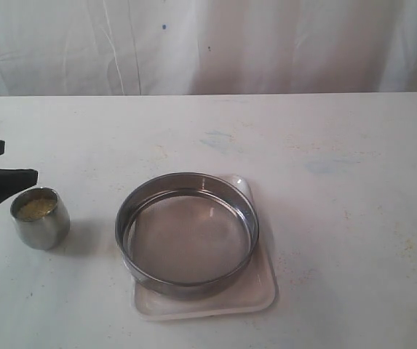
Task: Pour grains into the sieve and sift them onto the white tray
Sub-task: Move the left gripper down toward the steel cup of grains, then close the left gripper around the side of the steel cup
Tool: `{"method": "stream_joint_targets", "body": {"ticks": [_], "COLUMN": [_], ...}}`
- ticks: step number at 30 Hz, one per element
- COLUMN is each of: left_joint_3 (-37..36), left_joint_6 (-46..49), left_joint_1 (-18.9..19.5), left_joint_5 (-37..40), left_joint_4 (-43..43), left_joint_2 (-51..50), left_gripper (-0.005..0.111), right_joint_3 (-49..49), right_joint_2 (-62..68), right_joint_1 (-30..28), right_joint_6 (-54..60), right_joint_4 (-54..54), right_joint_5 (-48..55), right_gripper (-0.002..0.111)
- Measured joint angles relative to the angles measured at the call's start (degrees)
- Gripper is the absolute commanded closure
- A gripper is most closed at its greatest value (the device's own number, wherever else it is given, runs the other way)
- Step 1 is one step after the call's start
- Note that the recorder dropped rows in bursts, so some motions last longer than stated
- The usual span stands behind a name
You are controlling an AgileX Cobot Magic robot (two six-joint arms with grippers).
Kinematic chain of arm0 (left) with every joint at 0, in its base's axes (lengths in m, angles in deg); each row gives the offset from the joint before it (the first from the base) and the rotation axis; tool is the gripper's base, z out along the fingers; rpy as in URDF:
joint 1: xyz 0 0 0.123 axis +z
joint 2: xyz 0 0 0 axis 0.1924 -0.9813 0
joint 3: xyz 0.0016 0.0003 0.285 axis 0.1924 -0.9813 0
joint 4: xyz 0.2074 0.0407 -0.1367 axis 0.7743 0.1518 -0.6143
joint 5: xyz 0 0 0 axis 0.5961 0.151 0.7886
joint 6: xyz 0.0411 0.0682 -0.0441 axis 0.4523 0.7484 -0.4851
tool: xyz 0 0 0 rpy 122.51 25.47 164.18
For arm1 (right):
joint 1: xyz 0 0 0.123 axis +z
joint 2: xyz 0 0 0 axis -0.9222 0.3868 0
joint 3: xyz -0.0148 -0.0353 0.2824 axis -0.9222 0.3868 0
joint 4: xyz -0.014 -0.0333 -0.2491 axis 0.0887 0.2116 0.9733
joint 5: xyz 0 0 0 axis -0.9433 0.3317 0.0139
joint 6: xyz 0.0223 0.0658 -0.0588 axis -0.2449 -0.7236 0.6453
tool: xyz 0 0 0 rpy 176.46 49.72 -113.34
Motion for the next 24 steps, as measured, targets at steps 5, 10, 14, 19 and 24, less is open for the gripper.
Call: {"method": "stream_joint_targets", "body": {"ticks": [5, 10, 14, 19, 24], "left_joint_3": [0.00, 0.00, 0.00, 0.00, 0.00], "left_joint_6": [4.50, 7.96, 9.90, 13.08, 13.68], "left_joint_1": [0.00, -0.96, -4.03, -6.21, -6.54], "left_joint_5": [-1.14, -1.19, 0.14, 4.68, 7.13], "left_joint_4": [7.50, 8.89, 9.01, 9.14, 8.45], "left_joint_2": [-1.04, -3.60, -4.41, -4.54, -4.54], "left_gripper": [0.002, 0.002, 0.002, 0.002, 0.002], "right_joint_3": [0.00, 0.00, 0.00, 0.00, 0.00], "right_joint_2": [0.00, 0.00, 0.00, 0.00, 0.00], "right_joint_1": [0.00, 0.00, 0.00, 0.00, 0.00], "right_joint_6": [0.00, 0.00, 0.00, 0.00, 0.00], "right_joint_4": [0.00, 0.00, 0.00, 0.00, 0.00], "right_joint_5": [0.00, 0.00, 0.00, 0.00, 0.00], "right_gripper": [0.108, 0.108, 0.108, 0.108, 0.108]}}
